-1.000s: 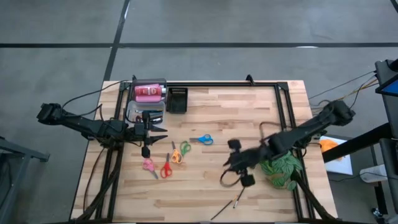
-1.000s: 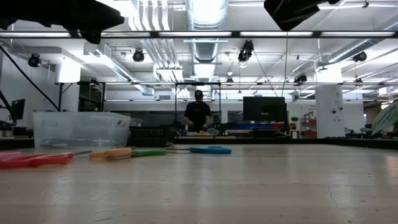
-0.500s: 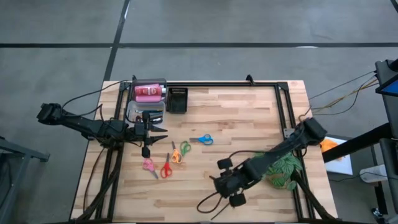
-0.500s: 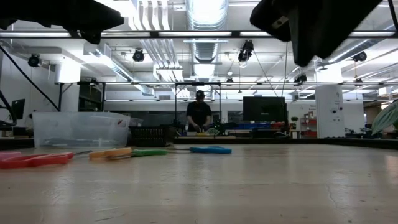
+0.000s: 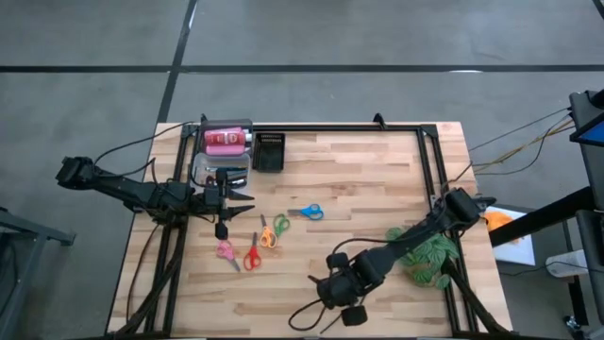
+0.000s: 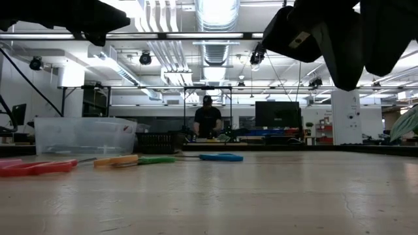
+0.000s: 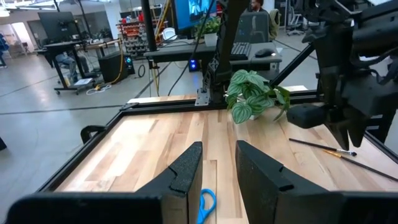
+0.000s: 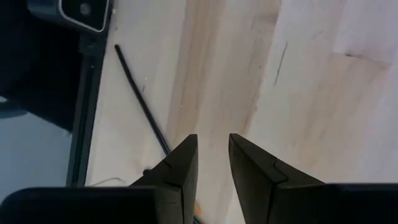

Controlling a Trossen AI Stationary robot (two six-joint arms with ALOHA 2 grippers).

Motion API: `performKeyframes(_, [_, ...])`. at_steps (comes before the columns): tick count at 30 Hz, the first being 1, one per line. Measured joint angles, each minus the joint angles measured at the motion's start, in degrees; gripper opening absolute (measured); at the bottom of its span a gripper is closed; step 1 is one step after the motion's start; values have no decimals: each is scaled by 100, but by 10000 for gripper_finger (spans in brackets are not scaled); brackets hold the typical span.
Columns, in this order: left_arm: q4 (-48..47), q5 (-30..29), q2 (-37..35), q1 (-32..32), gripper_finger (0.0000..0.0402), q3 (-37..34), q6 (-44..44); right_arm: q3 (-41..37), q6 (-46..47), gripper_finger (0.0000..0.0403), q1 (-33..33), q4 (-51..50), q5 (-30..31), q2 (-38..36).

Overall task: Pick & Place Paint Supplies
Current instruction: Put the black paint brush into the transparent bin

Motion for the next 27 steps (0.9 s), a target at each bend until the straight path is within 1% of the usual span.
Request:
performKeyframes(5, [35, 0, 0, 0, 99, 0, 0, -6, 309, 90, 45, 145, 15, 2])
performKeyframes(13, [49, 4, 0, 0, 99, 0, -2, -13, 379, 90, 41, 159, 21, 2])
performKeyframes(16, [49, 11, 2, 0, 99, 0, -2, -13, 560, 90, 103, 165, 12, 2])
performKeyframes(21, [49, 13, 0, 0, 99, 0, -22, -13, 578, 90, 229, 216, 21, 2])
performKeyframes(23, [41, 15, 2, 0, 99, 0, -22, -13, 580, 90, 281, 283, 163, 2])
performKeyframes(27, [3, 16, 4, 0, 99, 0, -22, -13, 574, 90, 430, 296, 724, 2])
